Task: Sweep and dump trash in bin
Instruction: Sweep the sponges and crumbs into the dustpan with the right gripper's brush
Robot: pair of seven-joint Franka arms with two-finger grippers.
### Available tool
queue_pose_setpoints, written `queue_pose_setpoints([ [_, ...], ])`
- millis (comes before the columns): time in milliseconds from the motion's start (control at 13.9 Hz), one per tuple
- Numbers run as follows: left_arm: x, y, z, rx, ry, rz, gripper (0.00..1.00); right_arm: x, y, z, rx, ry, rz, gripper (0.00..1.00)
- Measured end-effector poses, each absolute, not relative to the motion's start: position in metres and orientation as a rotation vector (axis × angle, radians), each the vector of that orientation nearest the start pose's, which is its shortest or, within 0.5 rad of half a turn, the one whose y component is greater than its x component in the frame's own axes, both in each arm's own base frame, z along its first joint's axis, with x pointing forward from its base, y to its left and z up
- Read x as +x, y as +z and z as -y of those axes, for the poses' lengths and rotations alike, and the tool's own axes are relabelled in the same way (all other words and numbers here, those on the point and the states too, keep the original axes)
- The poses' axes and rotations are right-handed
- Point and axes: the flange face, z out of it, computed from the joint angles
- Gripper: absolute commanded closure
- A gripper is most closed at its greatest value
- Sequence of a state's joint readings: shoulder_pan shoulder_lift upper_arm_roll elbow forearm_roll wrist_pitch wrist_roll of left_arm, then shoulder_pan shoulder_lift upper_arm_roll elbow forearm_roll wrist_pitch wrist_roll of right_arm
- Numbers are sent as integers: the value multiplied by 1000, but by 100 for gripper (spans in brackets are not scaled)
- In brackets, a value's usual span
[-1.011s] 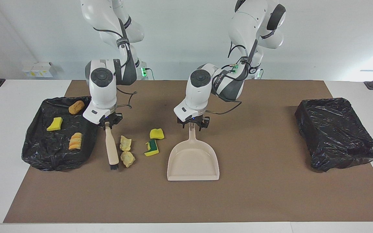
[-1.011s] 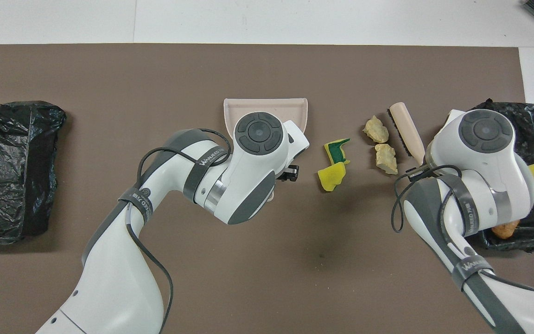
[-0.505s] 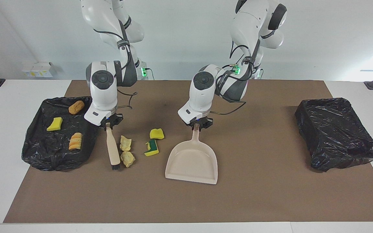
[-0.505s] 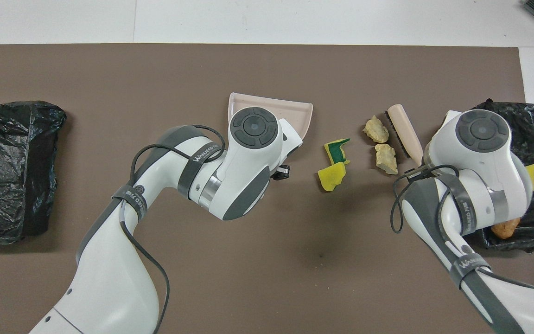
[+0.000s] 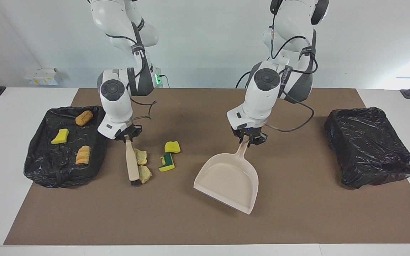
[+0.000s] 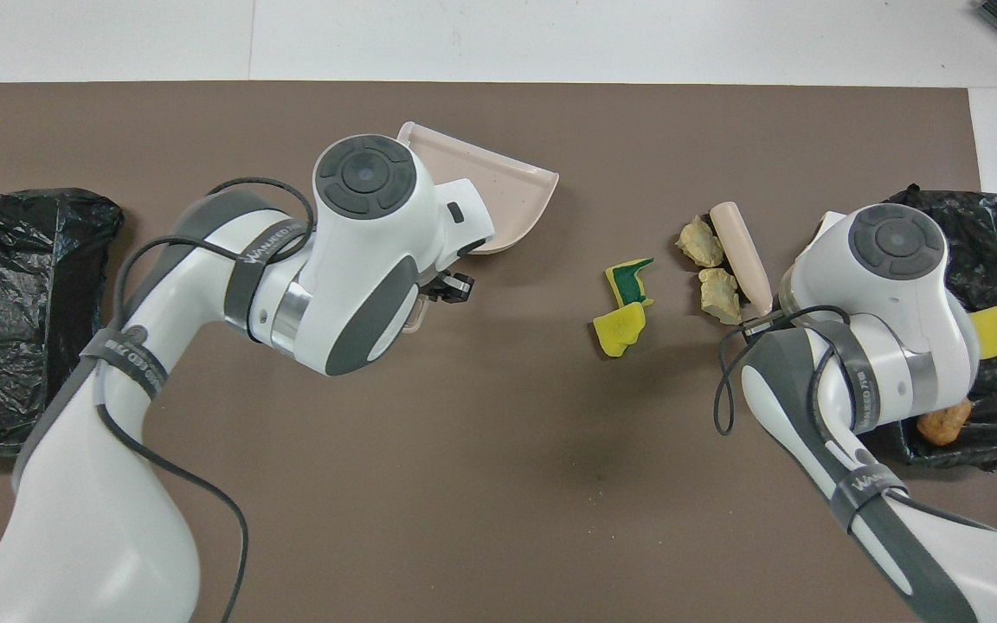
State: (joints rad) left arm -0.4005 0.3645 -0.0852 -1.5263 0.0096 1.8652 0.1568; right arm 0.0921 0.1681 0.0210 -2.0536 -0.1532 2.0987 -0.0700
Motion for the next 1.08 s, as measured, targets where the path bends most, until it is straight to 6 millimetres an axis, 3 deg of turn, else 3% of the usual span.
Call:
queue_pose_setpoints([
  [217, 587, 464, 269, -2880, 107, -1286, 100, 554, 342, -84, -3229, 202, 315, 100],
  [361, 579, 462, 255, -2804, 138, -1448, 100, 549, 339, -105, -3225, 206, 254, 100],
  [722, 569, 441, 242, -2543, 82, -1804, 100, 541, 338, -137, -3199, 211, 128, 100],
  [1083, 539, 414, 235, -2467, 47, -1892, 100, 528, 333, -178, -3178, 227, -25, 100],
])
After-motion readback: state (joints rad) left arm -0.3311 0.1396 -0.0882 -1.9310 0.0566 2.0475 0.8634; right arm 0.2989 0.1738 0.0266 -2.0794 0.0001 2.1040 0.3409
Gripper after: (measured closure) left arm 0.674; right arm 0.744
